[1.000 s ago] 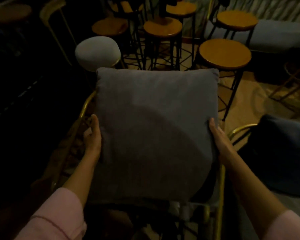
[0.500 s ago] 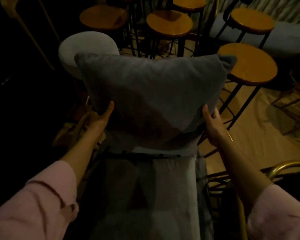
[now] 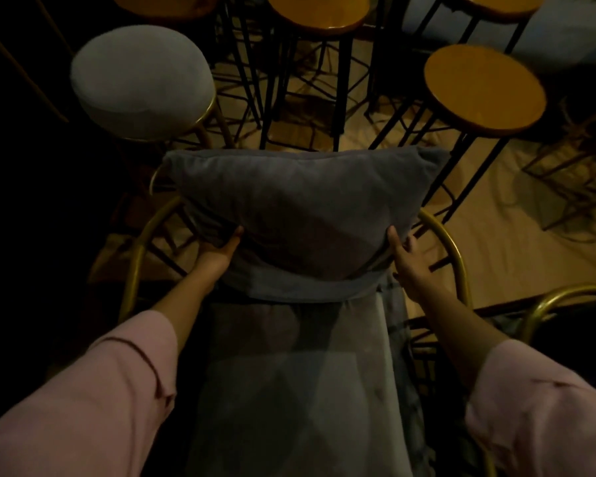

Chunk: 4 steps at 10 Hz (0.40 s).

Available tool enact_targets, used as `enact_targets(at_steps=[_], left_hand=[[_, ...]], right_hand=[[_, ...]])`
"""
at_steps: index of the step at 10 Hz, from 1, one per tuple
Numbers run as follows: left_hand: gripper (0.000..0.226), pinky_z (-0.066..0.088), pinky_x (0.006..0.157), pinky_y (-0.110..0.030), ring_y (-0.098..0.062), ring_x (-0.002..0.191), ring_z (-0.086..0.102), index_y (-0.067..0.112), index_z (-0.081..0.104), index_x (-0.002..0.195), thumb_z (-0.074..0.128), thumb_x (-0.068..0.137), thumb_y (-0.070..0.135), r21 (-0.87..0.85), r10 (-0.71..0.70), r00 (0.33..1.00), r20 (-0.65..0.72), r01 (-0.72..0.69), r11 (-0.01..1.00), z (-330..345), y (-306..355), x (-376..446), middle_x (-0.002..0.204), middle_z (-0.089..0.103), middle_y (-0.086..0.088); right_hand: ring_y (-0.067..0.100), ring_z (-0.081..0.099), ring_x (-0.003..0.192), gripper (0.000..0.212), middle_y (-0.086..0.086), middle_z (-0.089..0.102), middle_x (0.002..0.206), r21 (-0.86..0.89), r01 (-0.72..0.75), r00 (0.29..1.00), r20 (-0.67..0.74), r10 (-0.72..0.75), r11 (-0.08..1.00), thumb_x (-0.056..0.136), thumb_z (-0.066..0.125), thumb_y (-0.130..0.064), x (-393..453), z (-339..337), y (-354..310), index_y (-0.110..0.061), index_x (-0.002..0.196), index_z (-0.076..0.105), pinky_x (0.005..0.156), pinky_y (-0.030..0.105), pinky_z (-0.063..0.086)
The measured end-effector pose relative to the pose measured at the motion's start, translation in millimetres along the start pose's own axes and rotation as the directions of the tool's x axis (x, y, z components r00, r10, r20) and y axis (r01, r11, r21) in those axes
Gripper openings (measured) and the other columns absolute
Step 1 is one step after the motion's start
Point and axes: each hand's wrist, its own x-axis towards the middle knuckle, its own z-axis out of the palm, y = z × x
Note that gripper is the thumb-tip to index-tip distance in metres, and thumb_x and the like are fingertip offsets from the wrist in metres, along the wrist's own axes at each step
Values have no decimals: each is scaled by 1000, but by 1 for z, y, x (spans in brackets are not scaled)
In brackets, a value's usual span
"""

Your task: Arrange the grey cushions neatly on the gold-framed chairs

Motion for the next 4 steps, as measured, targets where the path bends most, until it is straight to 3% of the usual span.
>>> enact_targets(at_steps=[1,2,3,4], left_hand=[[102,30,117,-40,-34,142,35,10,18,155,60,80,66,54,-86,994,-73,90,994,1,-1,-22,159,31,-13],[100,33,115,-46,-37,139,40,10,21,154,61,80,66,83,-99,992,-78,105,991,1,-5,-47,155,36,-16],[87,38,113,-38,-31,134,47,5,39,145,77,78,44,128,-7,997,78,-3,992,3,-16,-89,149,47,-13],[105,34,116,-46,-32,142,36,7,22,152,80,73,46,223,-2,962,272,-61,973,4,-32,-123,157,32,-13]], right_hand=[[24,59,118,53,11,54,143,-98,37,999,-23,-39,995,92,59,-52,-25,-8,13,-19,132,50,78,29,51],[30,53,127,67,16,43,152,-250,-9,1000,-5,8,968,90,66,-46,-44,-17,33,-18,144,38,94,41,53],[37,26,147,98,13,21,164,-407,-75,993,50,104,910,88,70,-43,-75,-30,54,-12,158,9,115,50,29],[35,31,145,96,14,25,162,-576,-14,990,109,94,817,89,71,-38,-104,-44,66,-15,159,9,114,45,32]])
